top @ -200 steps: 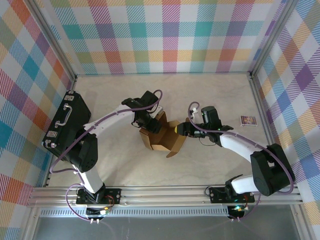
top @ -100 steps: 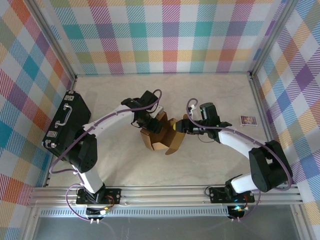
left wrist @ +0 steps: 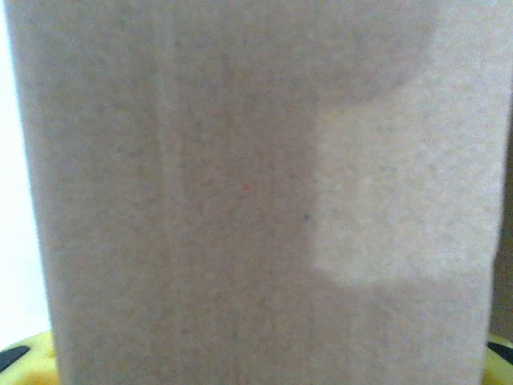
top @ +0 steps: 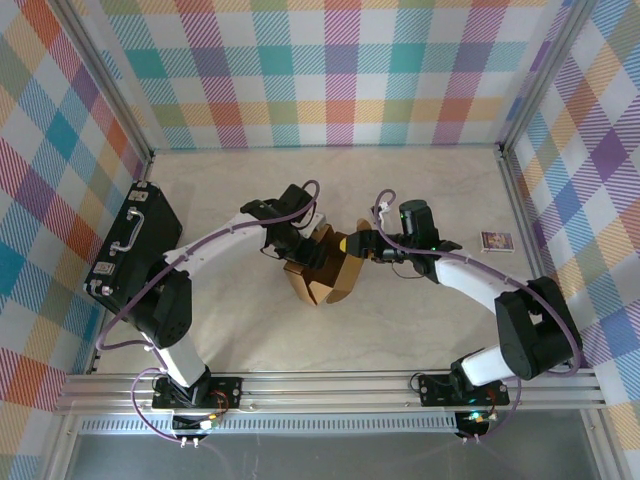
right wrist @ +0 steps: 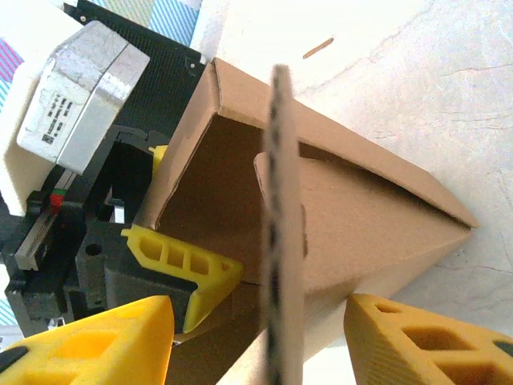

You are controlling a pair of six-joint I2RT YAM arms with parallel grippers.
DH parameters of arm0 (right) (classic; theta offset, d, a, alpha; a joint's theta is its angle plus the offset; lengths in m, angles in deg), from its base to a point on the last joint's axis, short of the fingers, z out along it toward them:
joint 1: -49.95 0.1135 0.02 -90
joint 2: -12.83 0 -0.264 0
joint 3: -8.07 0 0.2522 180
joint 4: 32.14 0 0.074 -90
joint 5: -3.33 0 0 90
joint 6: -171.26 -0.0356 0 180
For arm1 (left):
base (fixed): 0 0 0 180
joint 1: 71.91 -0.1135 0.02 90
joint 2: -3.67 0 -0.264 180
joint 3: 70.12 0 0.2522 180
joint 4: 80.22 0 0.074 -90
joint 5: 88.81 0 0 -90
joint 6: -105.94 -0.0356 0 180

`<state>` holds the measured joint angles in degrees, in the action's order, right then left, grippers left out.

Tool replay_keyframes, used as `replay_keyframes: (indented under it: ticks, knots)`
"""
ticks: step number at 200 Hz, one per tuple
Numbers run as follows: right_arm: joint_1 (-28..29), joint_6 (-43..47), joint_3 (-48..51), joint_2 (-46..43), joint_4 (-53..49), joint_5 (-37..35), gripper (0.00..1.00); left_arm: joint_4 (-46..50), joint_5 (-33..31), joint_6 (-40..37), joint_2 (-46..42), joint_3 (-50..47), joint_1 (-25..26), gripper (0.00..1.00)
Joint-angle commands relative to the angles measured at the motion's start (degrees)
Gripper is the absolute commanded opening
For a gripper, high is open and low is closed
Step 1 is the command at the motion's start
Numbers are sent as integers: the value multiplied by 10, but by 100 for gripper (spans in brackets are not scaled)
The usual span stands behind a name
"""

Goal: Fold the paper box

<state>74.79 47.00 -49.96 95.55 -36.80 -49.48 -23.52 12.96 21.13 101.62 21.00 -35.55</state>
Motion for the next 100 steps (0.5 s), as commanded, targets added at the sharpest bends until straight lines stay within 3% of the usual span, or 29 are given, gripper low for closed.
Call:
replay_keyframes:
  ticks: [1,100]
  knots:
    - [8,-15,-3,5,37,21,59,-15,36,25,-30,-5,11,59]
    - [8,-18,12,15,43,9,59,-67,68,82,-84,-51,10,82]
